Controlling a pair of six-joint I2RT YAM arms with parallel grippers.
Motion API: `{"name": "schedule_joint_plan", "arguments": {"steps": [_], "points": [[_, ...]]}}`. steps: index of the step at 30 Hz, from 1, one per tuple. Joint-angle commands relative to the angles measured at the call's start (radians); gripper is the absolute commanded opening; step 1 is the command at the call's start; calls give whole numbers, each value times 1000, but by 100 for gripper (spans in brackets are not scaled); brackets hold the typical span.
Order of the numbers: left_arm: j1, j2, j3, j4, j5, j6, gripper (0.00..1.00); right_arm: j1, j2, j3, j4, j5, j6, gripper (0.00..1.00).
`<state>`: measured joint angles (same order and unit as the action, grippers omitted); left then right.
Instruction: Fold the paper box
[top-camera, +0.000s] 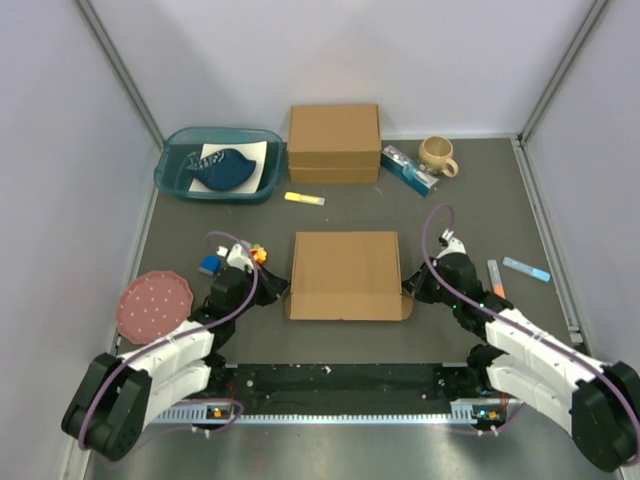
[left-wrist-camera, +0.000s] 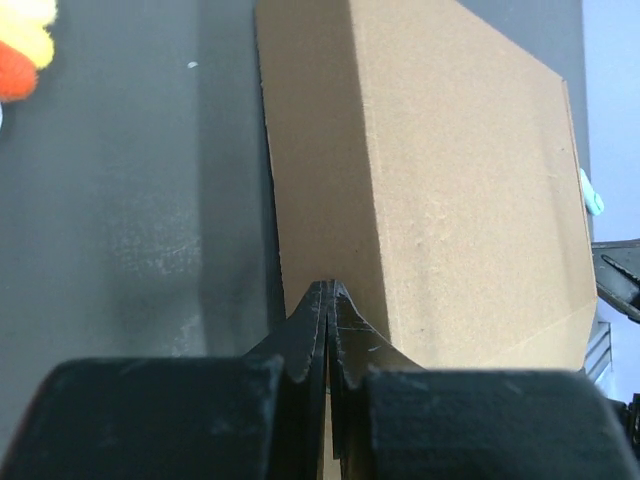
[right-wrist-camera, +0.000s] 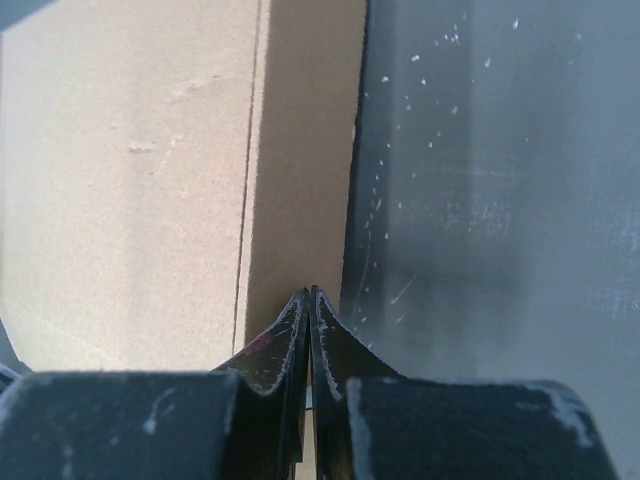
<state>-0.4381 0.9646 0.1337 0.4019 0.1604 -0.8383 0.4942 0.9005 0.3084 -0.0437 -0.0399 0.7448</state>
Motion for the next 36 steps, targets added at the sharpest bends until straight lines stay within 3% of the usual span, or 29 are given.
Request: {"name": "schedule_joint_plan", "arguments": {"steps": [1,13,21,29,36], "points": [[-1,-69,-2,48,70,15,0,-2,-107,40,-34,-51,2,0],[-2,-253,49,-61,202,-4,0,-2,-322,142,-217,-84,21,0],[-2,-357,138,-196,222,-12,0,-2,-324,262,-337,-92,53,0],[-2,-359,208,-242,200,-18,0,-2,-319,291,-366,-87,90,0],[-2,-227,274,-198,149,5,0,0,-276,247,-325,-55,111,0]]}}
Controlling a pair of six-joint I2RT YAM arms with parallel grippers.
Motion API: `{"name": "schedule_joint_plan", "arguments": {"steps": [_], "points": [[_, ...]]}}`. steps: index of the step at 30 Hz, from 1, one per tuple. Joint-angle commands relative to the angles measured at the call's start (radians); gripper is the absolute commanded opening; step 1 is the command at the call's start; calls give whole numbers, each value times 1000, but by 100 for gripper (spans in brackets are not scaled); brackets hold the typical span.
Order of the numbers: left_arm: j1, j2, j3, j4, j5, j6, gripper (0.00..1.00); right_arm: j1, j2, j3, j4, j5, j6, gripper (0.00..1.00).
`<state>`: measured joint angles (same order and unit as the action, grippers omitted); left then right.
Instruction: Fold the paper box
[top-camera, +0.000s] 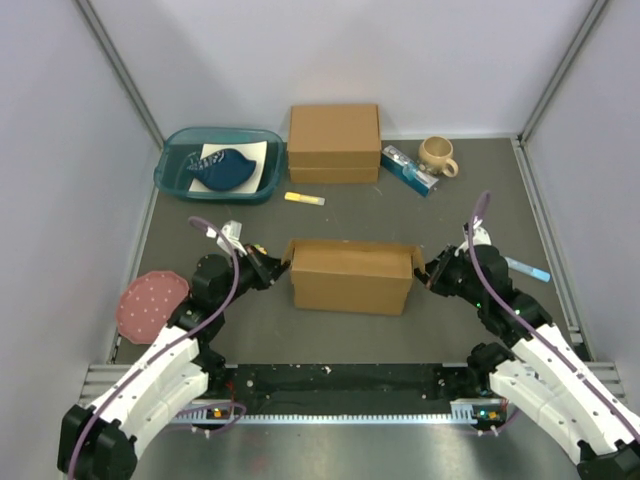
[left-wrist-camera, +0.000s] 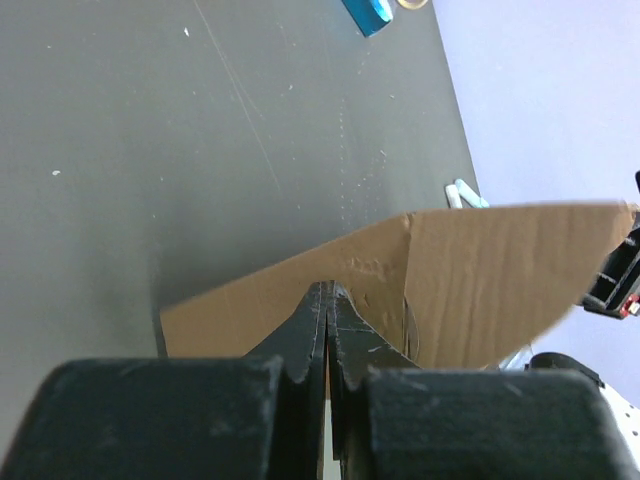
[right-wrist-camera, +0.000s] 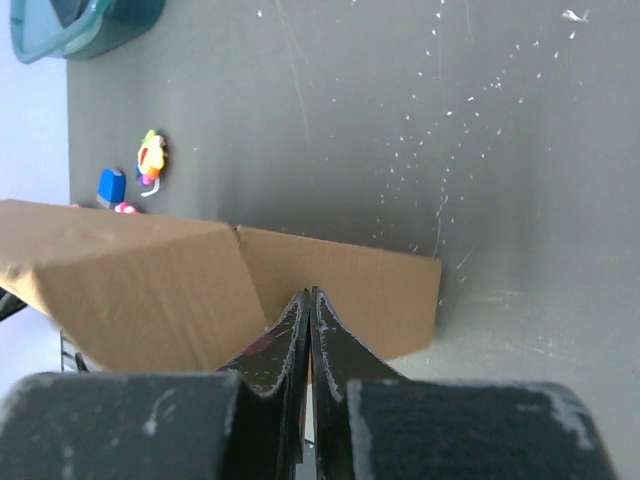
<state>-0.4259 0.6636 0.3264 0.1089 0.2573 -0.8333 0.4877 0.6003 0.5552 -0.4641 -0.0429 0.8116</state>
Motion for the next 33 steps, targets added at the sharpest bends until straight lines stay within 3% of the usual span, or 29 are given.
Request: {"name": "schedule_joint_plan", "arguments": {"steps": [1,6,11,23,33], "points": [[-14,97,89,109,60,0,0,5,36,0,104,-46,47,0],[-14,201,135,101,92,23,0,6,73,3,120,-28,29,0],[-14,189,82,141,69,33,0,6,73,-17,137,-15,-3,0],[-14,-45,-105,117,53,51,0,9,-68,-169,199,-61,-26,0],[-14,-183,-103,-53,-62,89,0,11,-137,-152,58,23,-38,0]]}}
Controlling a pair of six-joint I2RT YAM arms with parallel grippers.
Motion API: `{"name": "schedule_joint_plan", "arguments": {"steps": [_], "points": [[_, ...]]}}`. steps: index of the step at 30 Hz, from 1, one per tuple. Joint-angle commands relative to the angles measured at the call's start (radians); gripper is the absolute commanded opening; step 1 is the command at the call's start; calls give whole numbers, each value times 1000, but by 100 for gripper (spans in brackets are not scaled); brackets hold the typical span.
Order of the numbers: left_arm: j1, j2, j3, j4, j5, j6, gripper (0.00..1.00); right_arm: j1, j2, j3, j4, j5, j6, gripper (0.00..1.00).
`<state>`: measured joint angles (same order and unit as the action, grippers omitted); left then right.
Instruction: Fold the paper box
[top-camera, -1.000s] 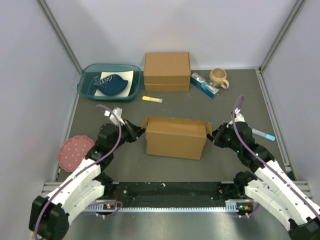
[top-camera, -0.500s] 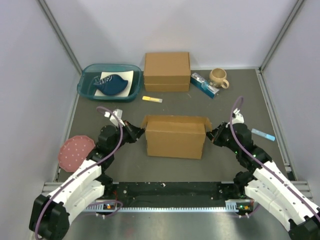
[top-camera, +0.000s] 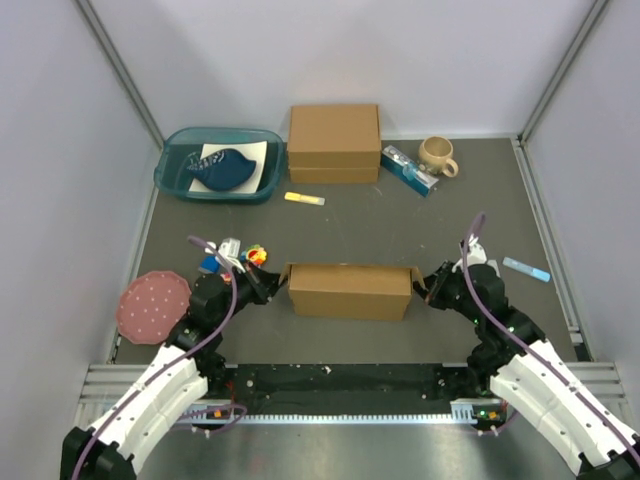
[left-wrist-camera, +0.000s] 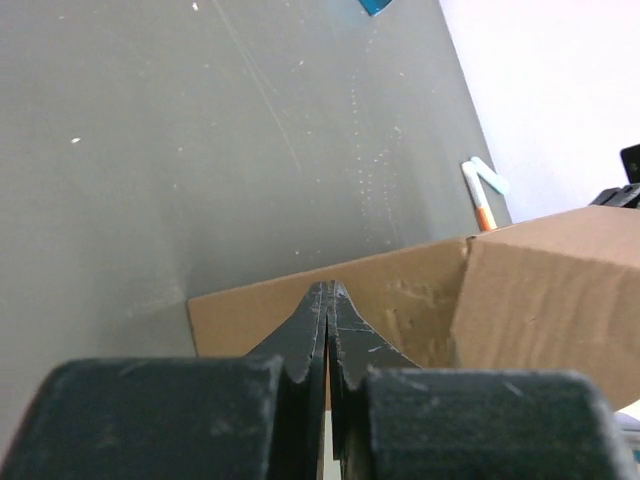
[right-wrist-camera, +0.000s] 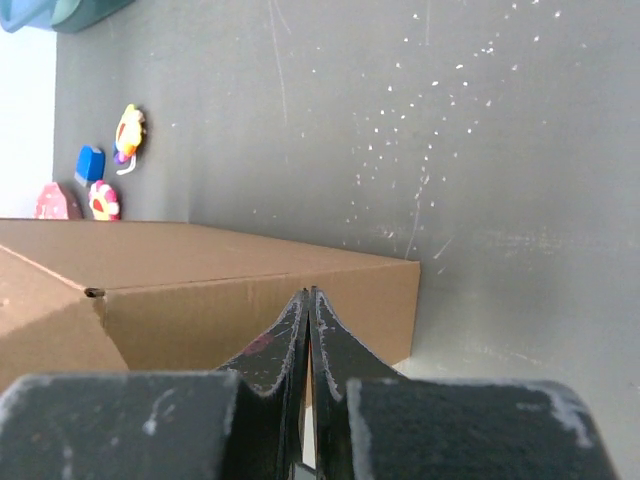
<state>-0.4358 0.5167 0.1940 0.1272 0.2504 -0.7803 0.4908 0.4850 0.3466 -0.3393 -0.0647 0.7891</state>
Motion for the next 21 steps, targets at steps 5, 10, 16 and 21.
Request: {"name": "schedule_joint_plan", "arguments": {"steps": [5,10,16,21], "points": [[-4,-73,76,-217,-158,64,7,6,-36,150,-223,143,-60,12],[-6,-84,110,-303,-291,73,15,6,-57,256,-374,236,-96,29],[-4,-124,189,-483,-480,67,45,8,-60,454,-474,273,-195,54],[-4,-145,281,-557,-611,82,59,6,-31,557,-477,97,-338,61]]}}
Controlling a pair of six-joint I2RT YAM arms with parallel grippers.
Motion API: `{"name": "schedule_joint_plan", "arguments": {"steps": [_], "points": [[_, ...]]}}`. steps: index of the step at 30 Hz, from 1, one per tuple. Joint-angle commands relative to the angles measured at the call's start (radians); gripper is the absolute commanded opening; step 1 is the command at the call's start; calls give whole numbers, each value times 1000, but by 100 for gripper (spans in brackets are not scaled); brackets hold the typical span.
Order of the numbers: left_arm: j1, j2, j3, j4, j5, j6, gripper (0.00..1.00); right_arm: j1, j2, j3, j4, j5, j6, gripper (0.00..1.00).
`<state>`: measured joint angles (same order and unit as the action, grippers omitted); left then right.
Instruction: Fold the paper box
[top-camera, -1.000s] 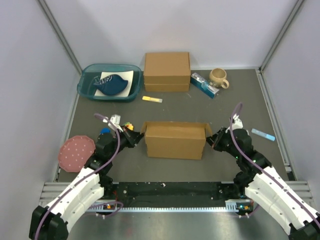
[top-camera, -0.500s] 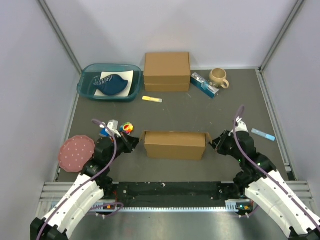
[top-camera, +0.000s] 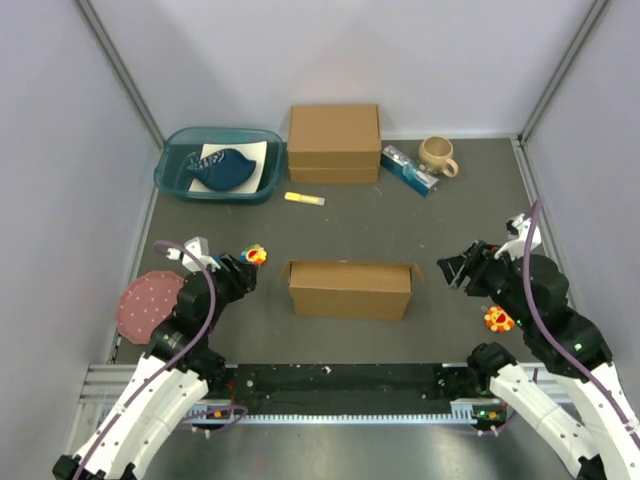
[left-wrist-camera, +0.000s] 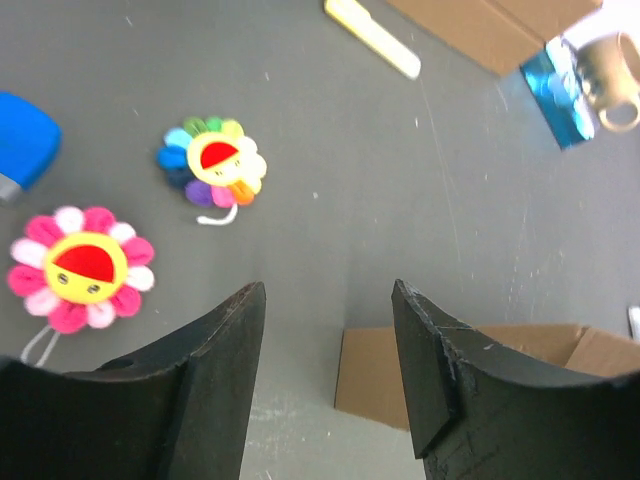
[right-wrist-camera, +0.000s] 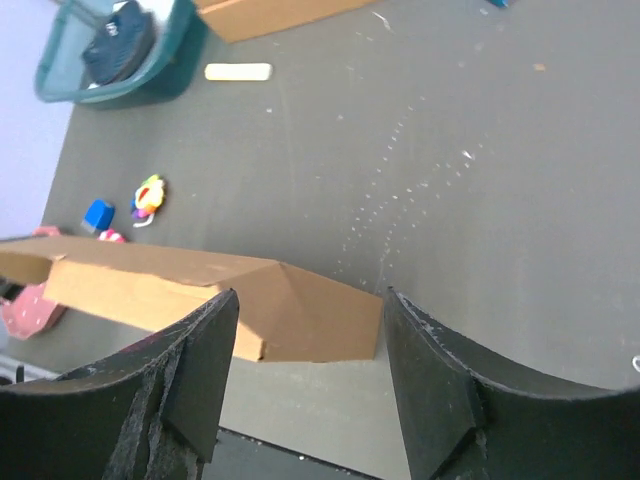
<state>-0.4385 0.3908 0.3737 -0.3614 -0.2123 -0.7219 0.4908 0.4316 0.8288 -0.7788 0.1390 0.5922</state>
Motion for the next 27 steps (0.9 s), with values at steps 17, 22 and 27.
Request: {"name": "schedule_joint_plan", "arguments": {"steps": [17,22,27], "points": [[0,-43,320,-211,-119,118,63,184,199,116,-57,-155,-299,59],[0,-47,332,-217,-102,140,63,218,254,118,-59,-39,-287,57],[0,-55,338,-189,-24,179,63,216,268,105,-50,46,-270,52]]}}
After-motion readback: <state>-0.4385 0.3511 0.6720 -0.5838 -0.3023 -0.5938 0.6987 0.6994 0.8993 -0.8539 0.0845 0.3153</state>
